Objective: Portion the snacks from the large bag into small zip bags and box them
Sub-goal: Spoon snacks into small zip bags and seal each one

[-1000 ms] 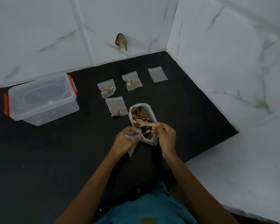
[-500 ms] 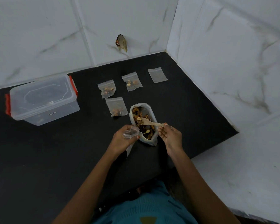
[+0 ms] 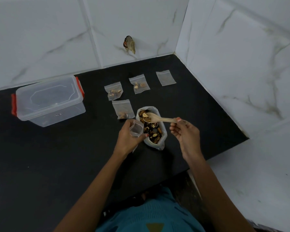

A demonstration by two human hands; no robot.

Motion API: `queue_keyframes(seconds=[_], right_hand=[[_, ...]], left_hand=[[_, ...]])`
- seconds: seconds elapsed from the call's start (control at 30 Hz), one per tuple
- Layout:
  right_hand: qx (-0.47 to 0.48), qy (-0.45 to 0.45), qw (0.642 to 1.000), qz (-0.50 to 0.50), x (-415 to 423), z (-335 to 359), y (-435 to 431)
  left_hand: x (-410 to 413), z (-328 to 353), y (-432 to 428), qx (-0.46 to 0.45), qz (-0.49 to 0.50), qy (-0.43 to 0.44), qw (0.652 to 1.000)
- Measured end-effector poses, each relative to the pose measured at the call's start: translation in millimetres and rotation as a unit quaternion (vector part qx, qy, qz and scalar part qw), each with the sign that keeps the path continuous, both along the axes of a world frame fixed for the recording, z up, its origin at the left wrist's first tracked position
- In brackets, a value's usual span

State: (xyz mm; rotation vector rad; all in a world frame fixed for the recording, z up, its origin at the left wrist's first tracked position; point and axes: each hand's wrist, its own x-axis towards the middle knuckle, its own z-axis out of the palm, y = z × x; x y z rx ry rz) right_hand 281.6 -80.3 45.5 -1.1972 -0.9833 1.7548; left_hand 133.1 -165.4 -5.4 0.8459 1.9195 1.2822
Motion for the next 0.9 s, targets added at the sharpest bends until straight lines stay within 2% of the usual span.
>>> queue_keyframes(seconds=[0.13, 0.27, 0.37, 0.53, 0.63, 0.9], right_hand=[[0.075, -0.023, 0.996, 0.031, -2, 8, -7], [0.182, -0.090, 0.978, 0.052, -5, 10, -14], [0.270, -0.129, 0.951, 0.076, -8, 10, -20], [0.406, -0.184, 0.886, 0.124, -13, 9, -30], [0.446, -0.186, 0.865, 0.135, -15, 7, -32], [0.496, -0.176, 0.836, 0.152, -11, 8, -29]], left_hand=[[3, 5, 5, 0.024, 0.007, 0.018, 1.000], [3, 5, 7, 0.036, 0.002, 0.023, 0.999], [5, 5, 9, 0.040, 0.005, 0.026, 0.999], [9, 8, 8, 0.050, 0.001, 0.023, 0.998], [11, 11, 7, 0.063, 0.002, 0.021, 0.998], [5, 13, 4, 0.081, 0.018, 0.038, 0.996]])
